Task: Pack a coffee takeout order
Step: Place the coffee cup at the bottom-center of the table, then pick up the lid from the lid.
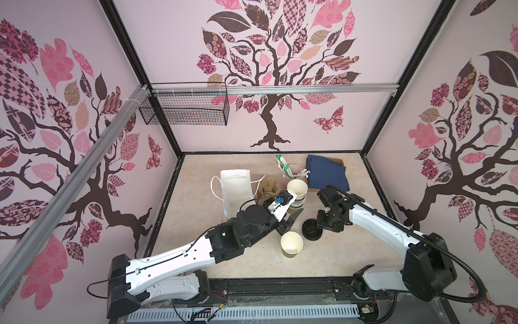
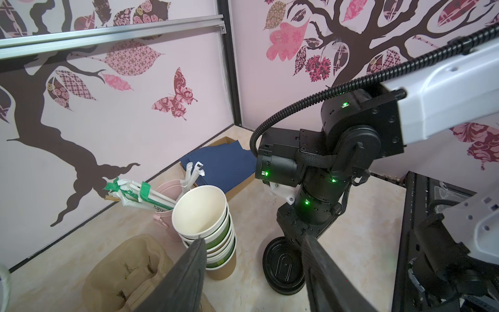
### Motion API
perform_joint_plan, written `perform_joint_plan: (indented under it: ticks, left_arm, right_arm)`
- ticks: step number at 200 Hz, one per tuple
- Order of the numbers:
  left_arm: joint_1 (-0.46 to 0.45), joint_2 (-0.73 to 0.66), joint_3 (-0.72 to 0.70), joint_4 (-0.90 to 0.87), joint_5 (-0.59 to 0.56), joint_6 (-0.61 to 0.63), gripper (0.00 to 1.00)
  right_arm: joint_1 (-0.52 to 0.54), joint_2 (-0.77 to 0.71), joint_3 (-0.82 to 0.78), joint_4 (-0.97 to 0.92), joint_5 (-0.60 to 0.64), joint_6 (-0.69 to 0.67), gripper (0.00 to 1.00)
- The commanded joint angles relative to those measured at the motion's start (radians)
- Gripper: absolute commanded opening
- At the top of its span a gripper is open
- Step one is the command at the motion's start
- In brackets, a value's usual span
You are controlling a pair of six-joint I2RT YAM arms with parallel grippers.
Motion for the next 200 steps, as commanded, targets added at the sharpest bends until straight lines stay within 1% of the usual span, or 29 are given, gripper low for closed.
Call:
perform_joint_plan:
  ticks: [1, 35, 62, 100, 200]
  left_arm:
    - [0.002, -0.011, -0.028, 0.047, -0.009, 0.005, 0.60]
    - [0.002, 0.002, -0.017, 0.048, 0.002, 0.006, 0.60]
    - [0.002, 0.004, -0.017, 0.048, 0.002, 0.012, 0.60]
    - [0.002, 0.003, -0.015, 0.049, 0.003, 0.022, 0.60]
    - [0.002, 0.001, -0.006, 0.049, -0.007, 0.055, 0.59]
  right_arm:
    - [0.000, 0.049, 0.029, -0.005, 0.032, -0.025, 0.46]
    - [0.004, 0.089, 0.043, 0.003, -0.003, -0.042, 0.42]
    - [0.008, 0.116, 0.038, -0.008, 0.020, -0.054, 0.37]
    - [0.012, 0.129, 0.043, -0.002, 0.008, -0.078, 0.29]
    - [0.014, 0.165, 0.063, -0.012, 0.014, -0.095, 0.20]
